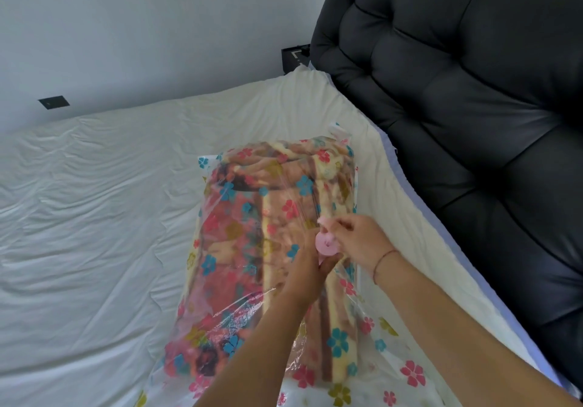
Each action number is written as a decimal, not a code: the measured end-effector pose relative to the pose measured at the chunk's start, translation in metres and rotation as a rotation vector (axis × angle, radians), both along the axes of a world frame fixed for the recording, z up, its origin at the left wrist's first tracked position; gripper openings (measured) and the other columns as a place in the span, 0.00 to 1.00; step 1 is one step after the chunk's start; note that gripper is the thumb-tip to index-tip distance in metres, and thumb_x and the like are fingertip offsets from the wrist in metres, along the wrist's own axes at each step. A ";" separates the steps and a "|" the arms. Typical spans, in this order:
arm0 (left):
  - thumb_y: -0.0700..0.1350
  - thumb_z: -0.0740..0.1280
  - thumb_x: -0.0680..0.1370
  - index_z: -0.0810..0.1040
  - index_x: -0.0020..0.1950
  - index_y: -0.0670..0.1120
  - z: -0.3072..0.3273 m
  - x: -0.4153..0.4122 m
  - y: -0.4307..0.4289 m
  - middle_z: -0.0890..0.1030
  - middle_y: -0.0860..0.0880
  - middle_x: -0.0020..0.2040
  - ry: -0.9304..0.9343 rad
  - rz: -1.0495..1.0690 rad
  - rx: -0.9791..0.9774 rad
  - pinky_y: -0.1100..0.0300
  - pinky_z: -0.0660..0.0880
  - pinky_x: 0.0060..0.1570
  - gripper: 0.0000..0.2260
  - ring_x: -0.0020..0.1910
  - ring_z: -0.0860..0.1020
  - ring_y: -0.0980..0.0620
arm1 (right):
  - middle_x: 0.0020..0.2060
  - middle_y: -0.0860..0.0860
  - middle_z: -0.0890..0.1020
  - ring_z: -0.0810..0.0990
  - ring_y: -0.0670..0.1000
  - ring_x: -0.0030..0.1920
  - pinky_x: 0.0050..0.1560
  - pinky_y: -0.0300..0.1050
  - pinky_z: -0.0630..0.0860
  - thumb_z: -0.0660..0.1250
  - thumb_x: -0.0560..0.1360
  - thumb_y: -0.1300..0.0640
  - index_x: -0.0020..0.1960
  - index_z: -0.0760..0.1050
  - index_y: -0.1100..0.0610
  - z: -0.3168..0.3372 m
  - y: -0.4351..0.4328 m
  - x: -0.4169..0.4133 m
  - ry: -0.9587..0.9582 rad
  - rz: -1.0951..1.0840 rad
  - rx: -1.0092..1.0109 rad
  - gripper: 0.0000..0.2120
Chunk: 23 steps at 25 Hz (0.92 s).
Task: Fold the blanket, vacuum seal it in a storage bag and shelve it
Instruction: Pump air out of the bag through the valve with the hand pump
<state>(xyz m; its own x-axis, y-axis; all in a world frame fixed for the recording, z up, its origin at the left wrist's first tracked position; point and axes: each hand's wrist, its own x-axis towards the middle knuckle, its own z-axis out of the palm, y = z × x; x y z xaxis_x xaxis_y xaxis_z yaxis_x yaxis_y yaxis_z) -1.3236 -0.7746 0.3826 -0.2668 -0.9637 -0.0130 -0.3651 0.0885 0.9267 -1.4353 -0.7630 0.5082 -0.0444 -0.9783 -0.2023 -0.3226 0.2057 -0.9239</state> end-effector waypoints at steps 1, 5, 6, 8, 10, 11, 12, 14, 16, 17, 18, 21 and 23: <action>0.47 0.67 0.78 0.69 0.63 0.49 0.001 0.001 -0.002 0.77 0.57 0.52 -0.010 0.013 -0.006 0.73 0.69 0.45 0.15 0.49 0.75 0.66 | 0.26 0.50 0.74 0.73 0.44 0.27 0.32 0.30 0.70 0.67 0.77 0.50 0.44 0.80 0.68 0.015 -0.003 -0.007 -0.064 0.010 -0.055 0.19; 0.45 0.67 0.78 0.70 0.62 0.46 0.003 0.007 -0.009 0.76 0.59 0.46 -0.037 0.014 0.025 0.75 0.68 0.42 0.14 0.43 0.74 0.70 | 0.23 0.48 0.71 0.68 0.40 0.22 0.28 0.30 0.68 0.68 0.76 0.53 0.42 0.81 0.65 0.032 -0.007 -0.016 -0.179 0.004 -0.162 0.14; 0.45 0.67 0.78 0.69 0.62 0.46 0.002 0.007 -0.007 0.76 0.60 0.46 -0.048 0.009 0.024 0.74 0.68 0.41 0.14 0.43 0.74 0.70 | 0.26 0.50 0.74 0.73 0.42 0.27 0.33 0.36 0.73 0.68 0.76 0.50 0.42 0.82 0.61 0.015 -0.004 -0.006 -0.087 0.019 -0.090 0.14; 0.45 0.67 0.78 0.68 0.61 0.47 0.002 0.006 -0.001 0.76 0.62 0.47 -0.061 0.011 -0.007 0.73 0.69 0.42 0.14 0.44 0.74 0.72 | 0.32 0.51 0.78 0.78 0.47 0.37 0.44 0.45 0.79 0.68 0.75 0.46 0.42 0.82 0.57 -0.004 0.002 0.009 0.044 0.043 0.081 0.14; 0.47 0.68 0.77 0.69 0.60 0.49 0.001 0.008 -0.003 0.75 0.61 0.46 -0.047 0.035 -0.022 0.72 0.69 0.44 0.14 0.45 0.74 0.70 | 0.26 0.48 0.75 0.74 0.43 0.27 0.33 0.38 0.75 0.68 0.75 0.48 0.46 0.82 0.63 0.017 -0.004 0.000 -0.067 0.045 0.038 0.16; 0.47 0.68 0.77 0.69 0.59 0.50 0.002 0.009 -0.006 0.75 0.61 0.46 -0.034 0.046 -0.001 0.70 0.69 0.45 0.13 0.45 0.74 0.68 | 0.22 0.46 0.71 0.68 0.41 0.22 0.26 0.33 0.68 0.68 0.75 0.50 0.48 0.82 0.65 0.034 -0.008 -0.008 -0.156 0.038 -0.035 0.16; 0.46 0.68 0.77 0.69 0.59 0.52 0.002 0.011 -0.008 0.76 0.60 0.47 -0.023 0.053 0.021 0.69 0.70 0.47 0.13 0.46 0.74 0.66 | 0.20 0.45 0.68 0.64 0.42 0.19 0.23 0.32 0.63 0.68 0.76 0.52 0.49 0.82 0.66 0.045 -0.011 -0.011 -0.238 0.031 -0.102 0.16; 0.46 0.69 0.77 0.69 0.59 0.52 0.002 0.012 -0.008 0.77 0.60 0.49 -0.016 0.054 0.042 0.66 0.71 0.50 0.14 0.49 0.76 0.61 | 0.18 0.44 0.68 0.65 0.41 0.19 0.23 0.31 0.66 0.68 0.76 0.52 0.46 0.81 0.68 0.036 -0.009 -0.008 -0.222 0.053 -0.117 0.17; 0.45 0.68 0.77 0.70 0.62 0.49 -0.001 0.010 -0.001 0.77 0.61 0.51 -0.036 0.027 0.009 0.71 0.70 0.50 0.16 0.51 0.76 0.65 | 0.18 0.45 0.70 0.67 0.40 0.20 0.32 0.40 0.76 0.69 0.75 0.48 0.41 0.80 0.64 0.001 0.000 0.006 -0.048 0.046 0.026 0.18; 0.45 0.68 0.77 0.69 0.64 0.48 -0.001 0.009 0.002 0.77 0.61 0.52 -0.036 0.013 -0.010 0.72 0.70 0.50 0.17 0.51 0.75 0.67 | 0.18 0.45 0.70 0.67 0.40 0.20 0.34 0.41 0.75 0.69 0.75 0.47 0.41 0.81 0.63 -0.005 0.004 0.010 -0.002 0.056 0.080 0.18; 0.46 0.68 0.77 0.69 0.64 0.48 -0.001 0.008 0.003 0.78 0.60 0.53 -0.028 0.018 -0.016 0.71 0.70 0.51 0.17 0.52 0.75 0.67 | 0.19 0.46 0.70 0.66 0.41 0.19 0.32 0.37 0.72 0.68 0.76 0.48 0.43 0.81 0.65 -0.002 0.002 0.009 -0.009 0.061 0.101 0.18; 0.47 0.69 0.76 0.69 0.56 0.60 0.004 0.010 -0.008 0.78 0.56 0.50 -0.005 0.054 0.021 0.63 0.72 0.52 0.13 0.50 0.77 0.57 | 0.20 0.52 0.66 0.61 0.43 0.17 0.22 0.28 0.63 0.67 0.77 0.55 0.47 0.78 0.72 0.045 -0.010 -0.007 -0.230 0.076 -0.088 0.17; 0.45 0.69 0.77 0.67 0.54 0.62 0.005 0.012 -0.009 0.77 0.57 0.49 -0.008 0.064 0.028 0.65 0.71 0.51 0.15 0.49 0.75 0.59 | 0.21 0.54 0.66 0.60 0.44 0.18 0.23 0.29 0.64 0.67 0.77 0.55 0.47 0.79 0.71 0.046 -0.011 -0.007 -0.266 0.094 -0.143 0.16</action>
